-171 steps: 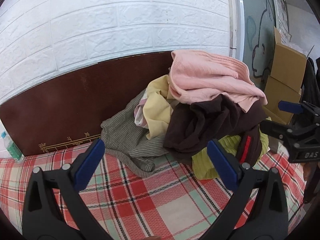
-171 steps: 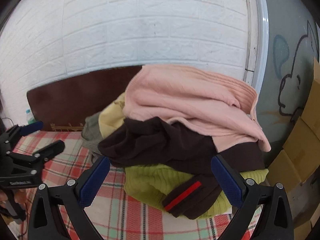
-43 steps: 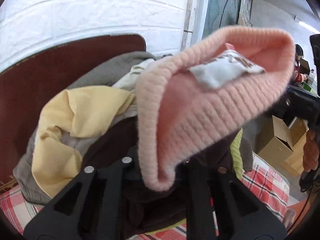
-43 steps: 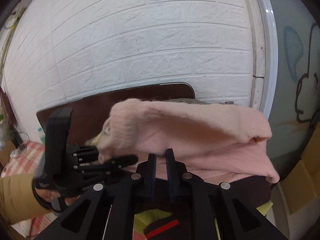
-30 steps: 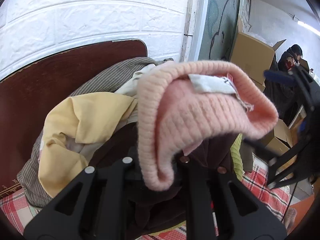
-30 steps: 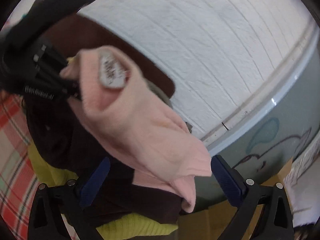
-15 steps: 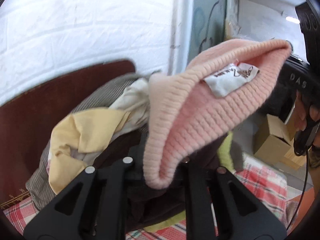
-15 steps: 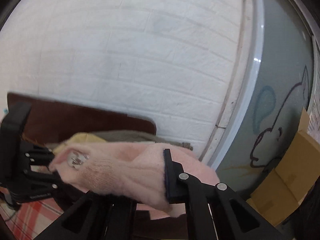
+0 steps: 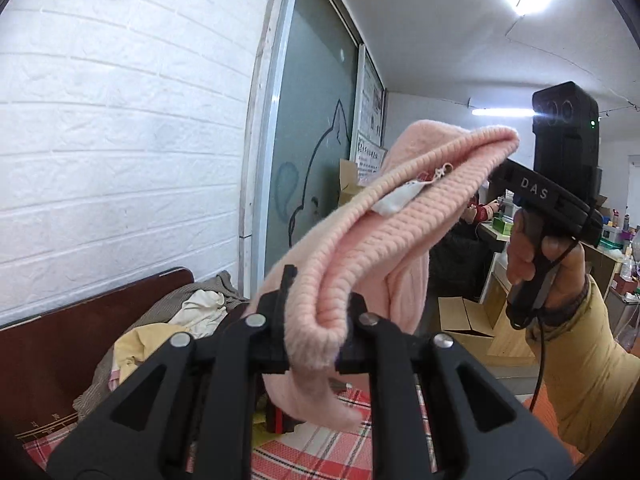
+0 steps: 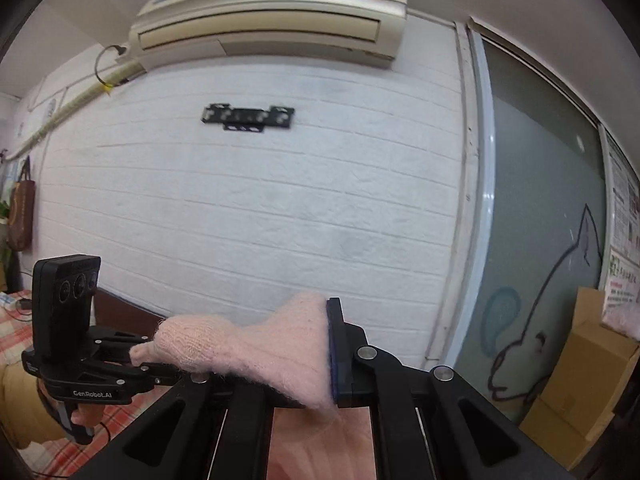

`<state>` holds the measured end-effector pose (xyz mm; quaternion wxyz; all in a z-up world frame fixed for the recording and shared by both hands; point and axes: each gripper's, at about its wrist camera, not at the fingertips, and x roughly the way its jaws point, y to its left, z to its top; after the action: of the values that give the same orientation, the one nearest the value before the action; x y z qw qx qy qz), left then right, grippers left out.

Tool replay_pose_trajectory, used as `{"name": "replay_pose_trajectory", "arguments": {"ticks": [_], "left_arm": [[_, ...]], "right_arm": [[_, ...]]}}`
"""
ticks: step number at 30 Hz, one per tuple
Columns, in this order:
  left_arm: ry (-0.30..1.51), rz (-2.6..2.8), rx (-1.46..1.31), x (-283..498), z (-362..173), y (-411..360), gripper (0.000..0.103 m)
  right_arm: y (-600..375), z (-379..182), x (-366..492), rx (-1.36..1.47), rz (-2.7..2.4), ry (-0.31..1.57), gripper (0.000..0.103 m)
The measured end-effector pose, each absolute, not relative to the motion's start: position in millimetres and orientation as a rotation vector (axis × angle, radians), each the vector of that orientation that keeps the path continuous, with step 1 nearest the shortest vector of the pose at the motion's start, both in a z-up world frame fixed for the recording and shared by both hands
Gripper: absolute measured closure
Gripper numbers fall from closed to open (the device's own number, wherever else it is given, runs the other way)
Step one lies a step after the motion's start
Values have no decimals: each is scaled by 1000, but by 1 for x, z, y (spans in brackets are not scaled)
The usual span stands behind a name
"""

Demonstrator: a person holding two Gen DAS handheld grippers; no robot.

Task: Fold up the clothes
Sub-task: 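Lift the pink sweater with the right gripper while the left gripper grasps its collar, then carry the pink sweater with both grippers and lay it flat on the bed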

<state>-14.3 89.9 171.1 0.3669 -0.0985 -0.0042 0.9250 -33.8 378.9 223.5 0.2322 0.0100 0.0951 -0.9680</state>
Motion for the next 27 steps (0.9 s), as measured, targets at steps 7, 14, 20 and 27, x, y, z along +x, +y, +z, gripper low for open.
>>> {"name": "replay_pose_trajectory", "arguments": {"ticks": [7,14,20,27], "left_arm": [[133,2512,-163,115,198,3,87],[240,2782,-261,216,205,-88,86],[185,2960,-779,166,118,-159,85],[-131,2908,-1288,96,-52,-252,84]], "right_arm": [[305,256,54,-54,-2353,270,98],[210,240,102,6,-2067,236,97],[90,141,41,401,-1922,237,97],[-31,-54,-63,965,-1863,350,85]]}}
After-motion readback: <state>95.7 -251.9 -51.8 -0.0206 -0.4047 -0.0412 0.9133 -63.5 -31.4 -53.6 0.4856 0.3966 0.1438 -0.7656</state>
